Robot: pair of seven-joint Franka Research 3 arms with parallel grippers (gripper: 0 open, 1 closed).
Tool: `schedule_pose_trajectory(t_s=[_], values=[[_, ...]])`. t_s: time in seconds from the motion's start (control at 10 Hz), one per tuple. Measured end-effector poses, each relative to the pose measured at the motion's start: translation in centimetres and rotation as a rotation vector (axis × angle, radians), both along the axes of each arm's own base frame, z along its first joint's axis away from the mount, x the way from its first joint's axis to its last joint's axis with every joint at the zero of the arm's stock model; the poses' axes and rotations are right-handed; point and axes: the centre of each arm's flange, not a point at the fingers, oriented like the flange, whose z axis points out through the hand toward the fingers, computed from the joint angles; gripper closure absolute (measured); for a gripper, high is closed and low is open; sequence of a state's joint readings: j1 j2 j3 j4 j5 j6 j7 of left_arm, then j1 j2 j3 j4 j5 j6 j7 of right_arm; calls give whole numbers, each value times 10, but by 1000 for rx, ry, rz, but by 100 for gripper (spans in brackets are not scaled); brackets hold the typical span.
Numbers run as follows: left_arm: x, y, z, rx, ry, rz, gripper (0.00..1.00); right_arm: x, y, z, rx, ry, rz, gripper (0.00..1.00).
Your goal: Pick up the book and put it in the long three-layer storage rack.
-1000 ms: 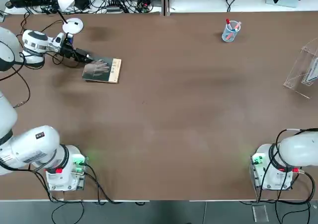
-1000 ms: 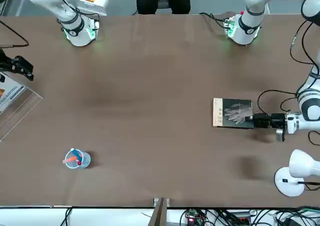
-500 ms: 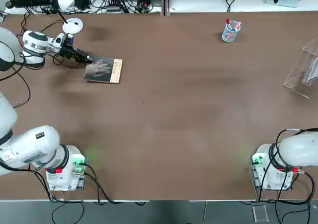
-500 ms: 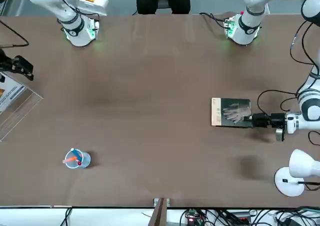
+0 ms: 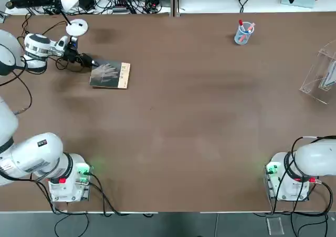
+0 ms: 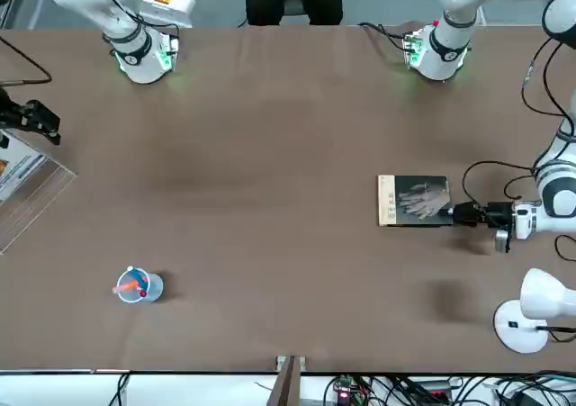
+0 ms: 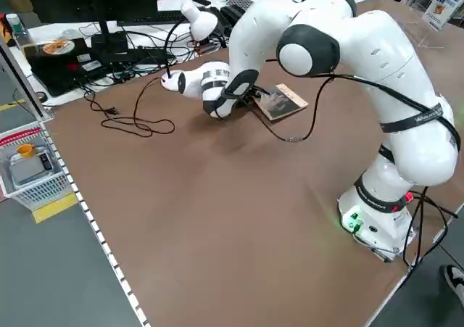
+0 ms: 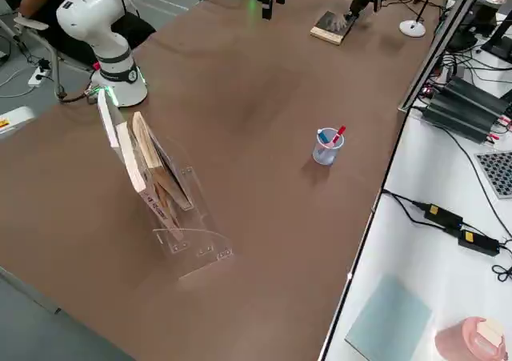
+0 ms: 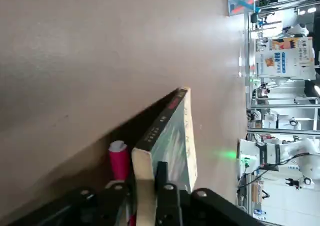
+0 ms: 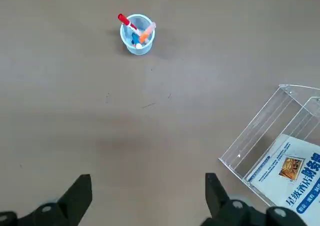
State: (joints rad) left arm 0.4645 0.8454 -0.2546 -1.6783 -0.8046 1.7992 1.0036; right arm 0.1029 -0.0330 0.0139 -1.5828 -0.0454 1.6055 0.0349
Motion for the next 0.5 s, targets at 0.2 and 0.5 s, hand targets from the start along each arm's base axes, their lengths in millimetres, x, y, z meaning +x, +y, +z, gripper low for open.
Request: schedule_pose_trajectory(t_s=[0.2,0.5], values=[[2,0,4,-12,-1,-9,99,0,0,0,0,0,0,0],[5,0,9,-21,-7,-17,99,0,1,0,7,0,0,0]])
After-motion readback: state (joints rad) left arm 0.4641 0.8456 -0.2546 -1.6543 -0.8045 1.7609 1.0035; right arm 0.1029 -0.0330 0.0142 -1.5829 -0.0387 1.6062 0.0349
